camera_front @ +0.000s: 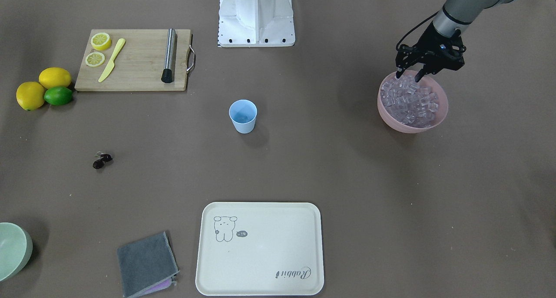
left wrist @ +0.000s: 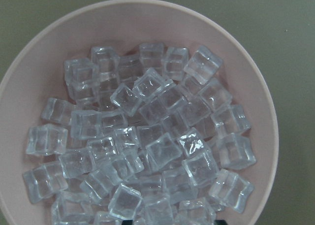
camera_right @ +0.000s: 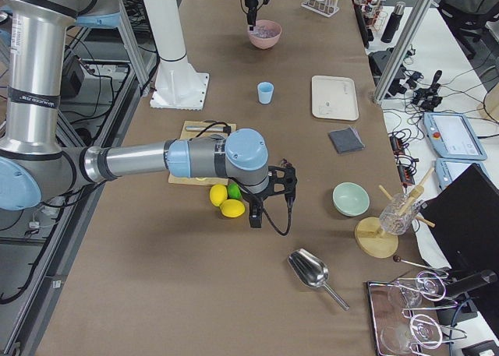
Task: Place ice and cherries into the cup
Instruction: 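Close the left gripper on an ice cube in the pink bowl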
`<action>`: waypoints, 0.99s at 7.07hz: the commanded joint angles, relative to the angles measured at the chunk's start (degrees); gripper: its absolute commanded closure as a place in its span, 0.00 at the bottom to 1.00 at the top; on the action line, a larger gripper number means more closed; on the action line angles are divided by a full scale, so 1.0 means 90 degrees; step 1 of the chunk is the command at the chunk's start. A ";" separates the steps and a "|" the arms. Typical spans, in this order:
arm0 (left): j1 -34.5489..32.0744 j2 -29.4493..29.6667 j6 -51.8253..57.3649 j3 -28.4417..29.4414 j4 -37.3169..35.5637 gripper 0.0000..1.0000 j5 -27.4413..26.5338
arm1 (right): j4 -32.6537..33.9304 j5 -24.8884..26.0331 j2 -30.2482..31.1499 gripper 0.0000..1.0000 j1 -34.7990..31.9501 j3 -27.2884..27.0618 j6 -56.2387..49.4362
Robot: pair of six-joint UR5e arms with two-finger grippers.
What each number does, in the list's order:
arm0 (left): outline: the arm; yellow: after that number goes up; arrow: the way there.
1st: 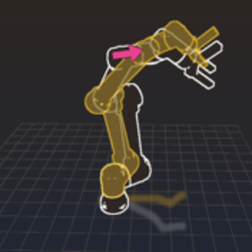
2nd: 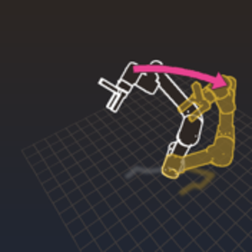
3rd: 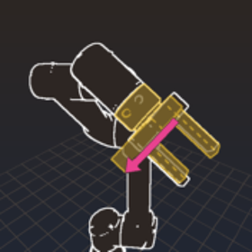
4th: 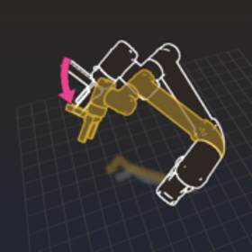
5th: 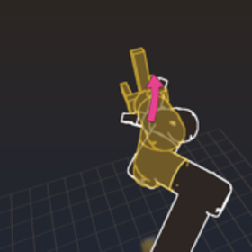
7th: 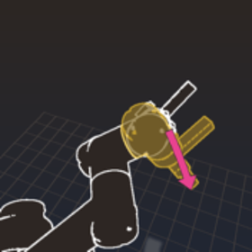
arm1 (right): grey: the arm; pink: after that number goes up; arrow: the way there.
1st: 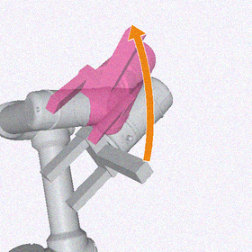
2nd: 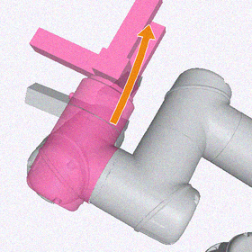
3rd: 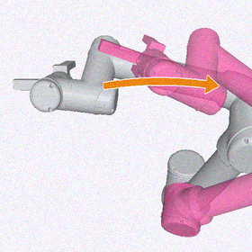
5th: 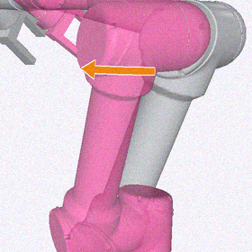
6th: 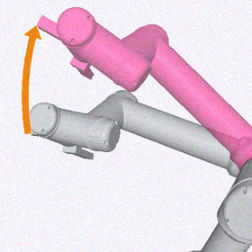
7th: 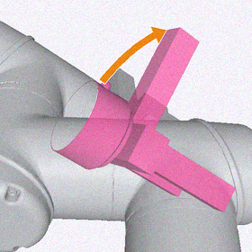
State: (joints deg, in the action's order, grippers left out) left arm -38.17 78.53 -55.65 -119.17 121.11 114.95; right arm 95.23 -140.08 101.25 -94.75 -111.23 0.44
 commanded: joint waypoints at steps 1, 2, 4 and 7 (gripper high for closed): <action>0.0022 0.0014 0.0002 0.0028 0.0000 0.37 -0.0008 | 0.0004 -0.0002 0.0000 0.00 0.0000 -0.0033 0.0000; 0.0070 0.0024 -0.0008 0.0048 0.0000 0.37 -0.0018 | 0.0004 0.0008 0.0000 0.00 0.0000 -0.0033 0.0000; 0.0071 0.0034 -0.0008 0.0048 0.0000 0.37 -0.0018 | 0.0004 0.0008 0.0010 0.00 0.0000 -0.0033 0.0000; 0.0217 0.0044 -0.0017 0.0048 0.0000 0.37 -0.0028 | 0.0004 0.0008 0.0010 0.00 -0.0010 -0.0043 -0.0010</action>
State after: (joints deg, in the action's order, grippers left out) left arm -36.66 78.91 -55.78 -118.70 121.11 114.72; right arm 95.27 -140.01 101.33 -94.82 -111.61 0.42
